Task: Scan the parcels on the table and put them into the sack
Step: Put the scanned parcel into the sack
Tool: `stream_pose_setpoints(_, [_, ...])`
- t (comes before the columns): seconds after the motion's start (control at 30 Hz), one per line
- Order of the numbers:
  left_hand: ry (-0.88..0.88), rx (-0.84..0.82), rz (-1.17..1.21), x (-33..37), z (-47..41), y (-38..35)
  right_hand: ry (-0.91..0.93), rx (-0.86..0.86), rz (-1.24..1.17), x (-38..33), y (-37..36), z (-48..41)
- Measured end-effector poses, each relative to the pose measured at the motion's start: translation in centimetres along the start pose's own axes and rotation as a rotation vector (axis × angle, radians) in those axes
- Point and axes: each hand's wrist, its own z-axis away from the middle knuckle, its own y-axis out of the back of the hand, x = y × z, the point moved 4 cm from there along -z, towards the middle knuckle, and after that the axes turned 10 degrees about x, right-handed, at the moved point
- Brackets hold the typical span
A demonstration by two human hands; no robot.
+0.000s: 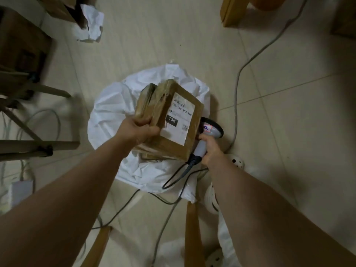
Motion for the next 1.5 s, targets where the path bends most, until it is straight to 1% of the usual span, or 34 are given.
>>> stream_pose_setpoints(0.13, [-0.005, 0.037, -0.014, 0.8, -0.4, 1.4, -0.023, -0.032, -0.002, -0.3, 0.1, -0.2])
stream_pose_setpoints(0.27, [-0.063, 0.138, -0.084, 2.0, -1.5, 4.6, -0.004, -0.122, 0.076, -0.7, -1.5, -0.2])
stream_pose_setpoints(0.4, [-0.067, 0.163, -0.115, 1.8, -2.2, 5.6, 0.000, -0.161, 0.134, -0.3, -2.9, -0.2])
stream_pose_setpoints(0.57, [-0.072, 0.165, -0.143, 1.8, -2.4, 5.3, 0.025, -0.155, 0.146, -0.3, -3.3, 0.1])
stream_pose_setpoints(0.63, [-0.085, 0.175, -0.174, 2.0, -2.3, 5.4, 0.076, -0.101, 0.105, -1.0, -2.7, 0.8])
stream_pose_setpoints(0.77, [-0.140, 0.152, -0.330, 2.4, -1.7, 4.6, 0.199, 0.039, -0.013, -3.5, -0.7, 1.8])
stream_pose_setpoints(0.93, [-0.263, 0.163, -0.570, 3.5, -0.1, 2.9, 0.338, 0.045, -0.134, -7.2, 1.3, 6.8])
stream_pose_setpoints(1.0, [-0.342, 0.157, -0.688, 4.0, 0.6, 2.0, 0.347, 0.044, -0.180, -7.7, 1.8, 8.0])
stream_pose_setpoints(1.07, [-0.388, 0.143, -0.785, 4.4, 1.1, 1.1, 0.346, 0.057, -0.174, -7.9, 2.2, 9.0])
stream_pose_setpoints(1.13, [-0.429, 0.129, -0.898, 5.0, 1.6, 0.1, 0.331, 0.091, -0.140, -7.8, 2.5, 10.1])
stream_pose_setpoints(1.23, [-0.520, 0.106, -1.049, 6.3, 2.3, -1.6, 0.365, 0.173, -0.091, -8.5, 3.5, 10.8])
stream_pose_setpoints(1.27, [-0.538, 0.088, -1.086, 6.6, 2.6, -2.1, 0.353, 0.171, -0.067, -8.8, 3.9, 11.1])
stream_pose_setpoints(1.33, [-0.575, 0.057, -1.160, 6.8, 3.0, -3.1, 0.302, 0.112, -0.014, -9.6, 4.6, 11.5])
stream_pose_setpoints(1.43, [-0.609, 0.005, -1.227, 6.7, 3.2, -4.2, 0.277, 0.032, 0.004, -10.6, 6.0, 11.7])
stream_pose_setpoints(1.5, [-0.625, -0.028, -1.264, 6.7, 3.2, -4.7, 0.287, 0.059, -0.004, -10.6, 6.8, 11.4])
